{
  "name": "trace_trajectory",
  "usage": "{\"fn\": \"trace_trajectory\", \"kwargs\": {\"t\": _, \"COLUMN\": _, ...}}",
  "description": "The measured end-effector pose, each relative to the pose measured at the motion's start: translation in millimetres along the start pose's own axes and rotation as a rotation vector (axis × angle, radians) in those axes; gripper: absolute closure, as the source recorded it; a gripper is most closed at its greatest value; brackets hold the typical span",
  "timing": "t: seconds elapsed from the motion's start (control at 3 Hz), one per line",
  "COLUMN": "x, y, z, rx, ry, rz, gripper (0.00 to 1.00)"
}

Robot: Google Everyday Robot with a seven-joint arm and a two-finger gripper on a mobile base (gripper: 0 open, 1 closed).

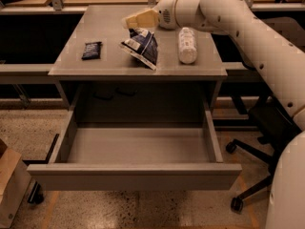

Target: Pick blue chip bag from top drawer and place on counter

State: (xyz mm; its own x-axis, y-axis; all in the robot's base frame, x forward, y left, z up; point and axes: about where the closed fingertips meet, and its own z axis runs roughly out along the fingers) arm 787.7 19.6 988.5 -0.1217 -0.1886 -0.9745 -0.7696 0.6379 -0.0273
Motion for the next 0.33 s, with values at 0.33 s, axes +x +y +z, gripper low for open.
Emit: {"fn": "trace_trajectory", "kwargs": {"t": 0.33, "x": 0.0, "y": 0.1, "z": 0.1, "rx": 0.000, "ry": 0.000, "rz": 0.000, "gripper": 0.00}}
